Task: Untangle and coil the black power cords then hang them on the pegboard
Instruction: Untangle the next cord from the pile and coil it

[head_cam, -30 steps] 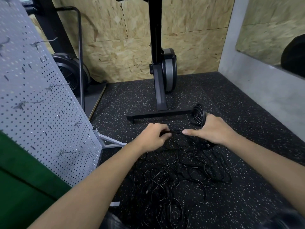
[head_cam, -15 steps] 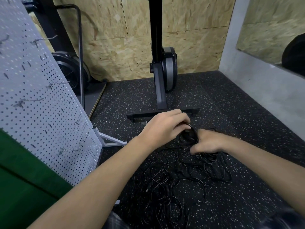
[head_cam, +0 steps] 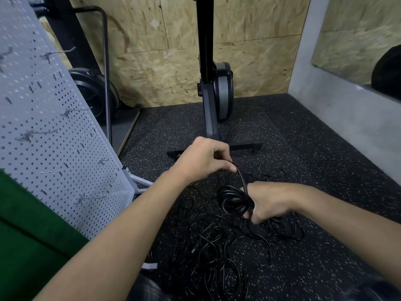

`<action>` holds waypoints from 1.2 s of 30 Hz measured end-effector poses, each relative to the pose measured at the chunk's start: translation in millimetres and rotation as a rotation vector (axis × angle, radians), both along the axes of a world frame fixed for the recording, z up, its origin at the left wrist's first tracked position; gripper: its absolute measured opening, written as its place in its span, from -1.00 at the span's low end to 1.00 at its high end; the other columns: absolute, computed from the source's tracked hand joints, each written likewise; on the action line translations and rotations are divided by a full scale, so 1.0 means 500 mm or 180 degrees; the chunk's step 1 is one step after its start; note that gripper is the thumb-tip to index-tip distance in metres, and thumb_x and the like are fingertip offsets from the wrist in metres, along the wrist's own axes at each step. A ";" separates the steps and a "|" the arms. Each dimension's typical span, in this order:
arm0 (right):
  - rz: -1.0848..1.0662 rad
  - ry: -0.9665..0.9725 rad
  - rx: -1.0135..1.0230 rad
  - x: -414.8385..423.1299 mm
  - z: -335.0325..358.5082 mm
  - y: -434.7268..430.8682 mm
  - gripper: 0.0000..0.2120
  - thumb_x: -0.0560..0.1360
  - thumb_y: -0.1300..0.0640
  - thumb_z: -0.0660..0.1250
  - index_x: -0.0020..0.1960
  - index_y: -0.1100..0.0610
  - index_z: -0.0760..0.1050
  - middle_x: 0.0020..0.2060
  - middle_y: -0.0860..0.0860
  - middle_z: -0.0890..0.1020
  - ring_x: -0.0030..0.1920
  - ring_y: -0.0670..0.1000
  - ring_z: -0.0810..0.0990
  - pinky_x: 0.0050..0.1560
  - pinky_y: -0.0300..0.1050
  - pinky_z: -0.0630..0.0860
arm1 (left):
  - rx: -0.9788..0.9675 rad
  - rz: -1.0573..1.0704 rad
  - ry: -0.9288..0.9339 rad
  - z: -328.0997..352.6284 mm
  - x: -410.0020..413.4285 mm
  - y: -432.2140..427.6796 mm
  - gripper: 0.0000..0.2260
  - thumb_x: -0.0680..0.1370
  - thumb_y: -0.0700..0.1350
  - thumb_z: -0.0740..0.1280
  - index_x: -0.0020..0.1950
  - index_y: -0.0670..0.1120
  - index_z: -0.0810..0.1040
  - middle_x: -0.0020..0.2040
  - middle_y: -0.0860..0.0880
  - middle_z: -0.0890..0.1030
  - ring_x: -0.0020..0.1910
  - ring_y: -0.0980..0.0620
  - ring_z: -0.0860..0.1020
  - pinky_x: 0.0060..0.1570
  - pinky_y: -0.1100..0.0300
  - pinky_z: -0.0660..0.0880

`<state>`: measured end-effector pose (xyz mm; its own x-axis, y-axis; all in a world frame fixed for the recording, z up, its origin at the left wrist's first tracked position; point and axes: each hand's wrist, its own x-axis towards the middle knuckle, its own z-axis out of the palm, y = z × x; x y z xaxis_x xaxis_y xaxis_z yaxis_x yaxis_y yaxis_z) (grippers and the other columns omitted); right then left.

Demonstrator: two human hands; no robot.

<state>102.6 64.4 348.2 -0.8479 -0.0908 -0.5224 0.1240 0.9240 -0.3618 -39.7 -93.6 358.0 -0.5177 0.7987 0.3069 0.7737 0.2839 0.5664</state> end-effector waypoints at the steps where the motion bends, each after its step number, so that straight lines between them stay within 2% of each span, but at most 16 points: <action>1: 0.0046 0.0049 -0.0055 0.004 0.000 -0.008 -0.84 0.46 0.26 0.43 -0.03 0.03 0.59 -0.17 -0.11 0.68 -0.24 -0.16 0.59 -0.22 -0.17 0.57 | 0.0017 0.0053 -0.0127 0.001 -0.006 -0.006 -0.81 0.37 0.05 0.66 -0.21 0.00 0.73 -0.30 0.18 0.68 -0.27 0.25 0.60 -0.24 0.29 0.49; 3: 0.0154 0.0266 -0.0148 0.011 -0.001 -0.025 -0.84 0.46 0.29 0.40 -0.06 0.06 0.54 -0.28 -0.14 0.60 -0.39 -0.19 0.51 -0.40 -0.28 0.44 | 0.0015 0.0055 -0.0408 -0.004 -0.018 -0.019 -0.82 0.38 -0.01 0.67 -0.21 -0.07 0.74 -0.35 0.19 0.65 -0.35 0.31 0.54 -0.28 0.45 0.37; 5: 0.0277 0.0476 -0.0113 0.016 -0.002 -0.032 -0.90 0.48 0.27 0.41 -0.08 0.12 0.52 -0.30 -0.06 0.58 -0.44 -0.10 0.45 -0.45 -0.12 0.42 | -0.0013 0.0039 -0.0603 -0.018 -0.027 -0.030 -0.82 0.39 -0.02 0.66 -0.20 -0.09 0.74 -0.35 0.19 0.66 -0.36 0.32 0.52 -0.27 0.45 0.37; 7: 0.0317 0.0770 -0.0189 0.021 0.006 -0.035 -0.90 0.51 0.23 0.43 -0.10 0.13 0.50 -0.25 -0.01 0.60 -0.40 -0.04 0.48 -0.36 0.06 0.49 | 0.0037 0.0163 -0.0697 -0.035 -0.039 -0.043 -0.82 0.41 -0.04 0.65 -0.20 -0.11 0.74 -0.35 0.19 0.67 -0.37 0.33 0.52 -0.28 0.45 0.38; 10: 0.0457 0.1489 -0.0701 0.026 0.029 -0.045 -0.85 0.59 0.16 0.39 -0.12 0.05 0.47 -0.24 -0.07 0.61 -0.30 -0.05 0.56 -0.25 0.00 0.53 | 0.0092 0.0346 -0.0969 -0.068 -0.061 -0.055 -0.83 0.45 -0.04 0.62 -0.22 -0.09 0.72 -0.29 0.12 0.71 -0.31 0.25 0.60 -0.21 0.30 0.50; 12: 0.0501 0.1707 -0.0880 0.026 0.040 -0.054 -0.83 0.62 0.09 0.39 -0.13 -0.03 0.47 -0.24 -0.09 0.61 -0.25 -0.06 0.58 -0.21 -0.06 0.52 | 0.0025 0.0236 -0.1001 -0.078 -0.053 -0.051 -0.84 0.48 -0.08 0.60 -0.24 -0.08 0.70 -0.26 0.03 0.72 -0.25 0.16 0.62 -0.16 0.13 0.58; 14: 0.0265 0.1824 -0.1003 0.022 0.039 -0.049 -0.80 0.63 0.06 0.40 -0.16 -0.06 0.48 -0.26 -0.06 0.61 -0.28 -0.02 0.57 -0.22 -0.06 0.49 | -0.0069 0.0216 -0.0890 -0.087 -0.037 -0.040 -0.86 0.48 -0.18 0.53 -0.27 -0.10 0.65 -0.27 -0.02 0.70 -0.23 0.16 0.58 -0.13 0.03 0.59; 16: 0.0026 0.1931 -0.0927 0.014 0.035 -0.035 -0.78 0.64 0.06 0.38 -0.17 0.02 0.47 -0.26 -0.02 0.61 -0.29 0.00 0.53 -0.24 -0.04 0.47 | -0.0080 0.0350 -0.0799 -0.097 -0.035 -0.033 -0.72 0.51 -0.27 0.41 -0.38 -0.04 0.58 -0.38 0.12 0.61 -0.29 0.26 0.48 -0.27 0.14 0.50; 18: -0.0076 0.2028 -0.0781 0.011 0.032 -0.024 -0.78 0.65 0.09 0.35 -0.16 0.06 0.45 -0.25 -0.03 0.60 -0.28 -0.06 0.52 -0.20 -0.04 0.48 | -0.0133 0.0461 -0.0819 -0.106 -0.037 -0.030 -0.67 0.58 -0.18 0.40 -0.41 -0.04 0.62 -0.39 0.15 0.61 -0.33 0.21 0.51 -0.27 0.18 0.52; 20: -0.0212 0.2237 -0.0601 0.008 0.025 -0.018 -0.85 0.62 0.18 0.34 -0.13 0.06 0.47 -0.23 -0.06 0.61 -0.23 -0.06 0.58 -0.15 0.06 0.56 | -0.0163 0.0258 -0.1111 -0.125 -0.041 -0.028 -0.74 0.53 0.06 0.49 -0.24 -0.10 0.68 -0.26 0.01 0.70 -0.26 0.05 0.60 -0.18 0.09 0.55; 22: -0.0442 0.2453 -0.0467 0.006 0.023 -0.009 -0.86 0.59 0.23 0.33 -0.10 0.04 0.46 -0.24 -0.07 0.60 -0.23 -0.02 0.59 -0.18 0.14 0.56 | -0.0340 0.0099 -0.1046 -0.131 -0.039 -0.029 -0.73 0.47 0.13 0.52 -0.18 -0.07 0.69 -0.24 -0.01 0.71 -0.24 0.06 0.63 -0.13 0.07 0.57; 24: -0.0704 0.2551 -0.0297 0.004 0.028 0.001 -0.85 0.60 0.20 0.32 -0.08 0.01 0.41 -0.25 -0.09 0.55 -0.25 0.00 0.56 -0.22 0.11 0.50 | -0.0408 0.0100 -0.1011 -0.135 -0.032 -0.023 -0.70 0.48 0.16 0.54 -0.23 -0.05 0.67 -0.30 0.04 0.69 -0.29 0.11 0.60 -0.16 0.09 0.54; 27: -0.0946 0.2580 -0.0207 0.003 0.030 0.001 -0.79 0.61 0.18 0.34 -0.11 -0.01 0.35 -0.26 -0.07 0.53 -0.27 -0.01 0.51 -0.28 -0.01 0.35 | -0.0491 0.0138 -0.1073 -0.133 -0.008 -0.012 -0.69 0.54 0.08 0.54 -0.30 -0.04 0.59 -0.40 0.11 0.61 -0.40 0.18 0.49 -0.30 0.23 0.42; 31: -0.1552 0.2736 -0.0762 0.002 0.036 0.000 -0.88 0.63 0.08 0.38 -0.06 0.07 0.54 -0.23 -0.04 0.61 -0.28 -0.05 0.56 -0.35 -0.23 0.41 | -0.0758 0.0210 -0.0900 -0.134 0.027 0.006 -0.68 0.54 0.09 0.53 -0.20 -0.13 0.61 -0.32 -0.01 0.68 -0.38 0.16 0.52 -0.34 0.32 0.40; 34: -0.1819 0.2886 -0.0712 -0.001 0.043 0.020 -0.81 0.62 0.01 0.41 -0.06 0.13 0.57 -0.26 0.01 0.63 -0.32 0.00 0.58 -0.41 -0.29 0.42 | -0.1032 0.0211 -0.0791 -0.133 0.045 0.014 -0.68 0.53 0.12 0.53 -0.21 -0.10 0.60 -0.29 -0.05 0.67 -0.35 0.12 0.52 -0.36 0.34 0.40; 36: -0.1927 0.2876 -0.0622 -0.003 0.044 0.034 -0.79 0.61 0.00 0.42 -0.08 0.13 0.58 -0.29 0.03 0.63 -0.36 0.00 0.57 -0.44 -0.29 0.38 | -0.1177 0.0204 -0.0674 -0.131 0.050 0.017 -0.68 0.54 0.12 0.52 -0.23 -0.08 0.56 -0.30 -0.02 0.63 -0.32 0.09 0.53 -0.32 0.26 0.44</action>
<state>100.9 81.5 370.3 -0.8421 0.4547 0.2901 0.1528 0.7170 -0.6801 -14.5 -85.0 292.4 -0.5906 0.7991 -0.1124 0.6255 0.5413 0.5619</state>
